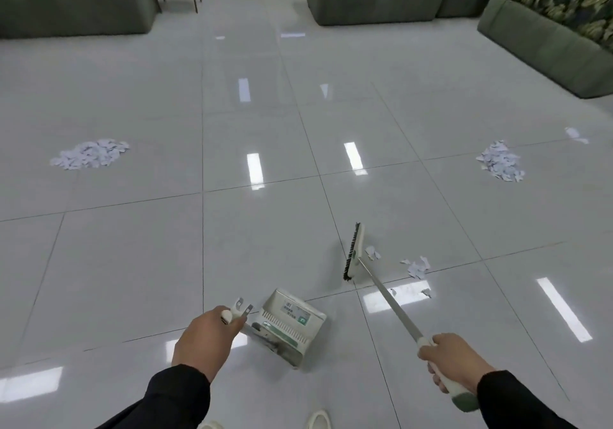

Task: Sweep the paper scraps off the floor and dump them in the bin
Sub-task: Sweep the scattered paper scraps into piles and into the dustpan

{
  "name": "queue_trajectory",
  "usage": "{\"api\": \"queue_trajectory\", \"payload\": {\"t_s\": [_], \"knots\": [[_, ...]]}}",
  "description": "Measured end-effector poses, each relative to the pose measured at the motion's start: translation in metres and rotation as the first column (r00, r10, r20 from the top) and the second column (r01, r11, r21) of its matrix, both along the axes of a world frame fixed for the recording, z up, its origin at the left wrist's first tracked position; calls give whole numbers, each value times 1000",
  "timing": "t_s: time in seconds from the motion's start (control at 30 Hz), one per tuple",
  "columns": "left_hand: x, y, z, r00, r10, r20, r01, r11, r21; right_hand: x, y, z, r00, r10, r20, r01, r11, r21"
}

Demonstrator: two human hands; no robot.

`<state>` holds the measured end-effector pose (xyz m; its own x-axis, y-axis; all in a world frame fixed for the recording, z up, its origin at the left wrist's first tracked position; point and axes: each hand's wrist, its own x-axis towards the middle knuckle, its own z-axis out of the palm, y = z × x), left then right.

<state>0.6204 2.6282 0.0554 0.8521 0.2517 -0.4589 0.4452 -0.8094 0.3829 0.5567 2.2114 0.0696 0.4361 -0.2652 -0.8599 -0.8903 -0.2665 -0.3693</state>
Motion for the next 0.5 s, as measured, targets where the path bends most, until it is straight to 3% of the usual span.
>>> {"api": "queue_trajectory", "payload": {"t_s": [0.07,0.17,0.23,0.27,0.33,0.37,0.4,0.47,0.5], "knots": [[5,11,2,1000,18,4,-18,999,-34,16,27,1,992,-129,13,128,991,46],[12,55,10,998,66,-11,-66,996,-51,55,96,12,980,-198,28,195,976,99],[28,132,27,977,211,13,-209,974,-89,115,182,17,995,-86,49,79,988,134],[33,125,26,980,200,11,-197,973,-117,109,186,25,989,-129,75,119,984,130],[44,217,32,954,301,10,-297,947,-119,159,281,15,982,-98,161,68,981,184],[48,215,32,961,278,-3,-276,955,-110,155,283,22,950,-228,212,182,959,217],[56,274,29,940,342,0,-340,935,-97,188,336,4,948,-184,259,132,970,204],[63,307,34,948,318,16,-317,947,-53,200,374,15,980,-120,158,72,957,280],[76,363,34,936,351,7,-351,936,-35,226,426,4,985,-75,153,28,957,288]]}}
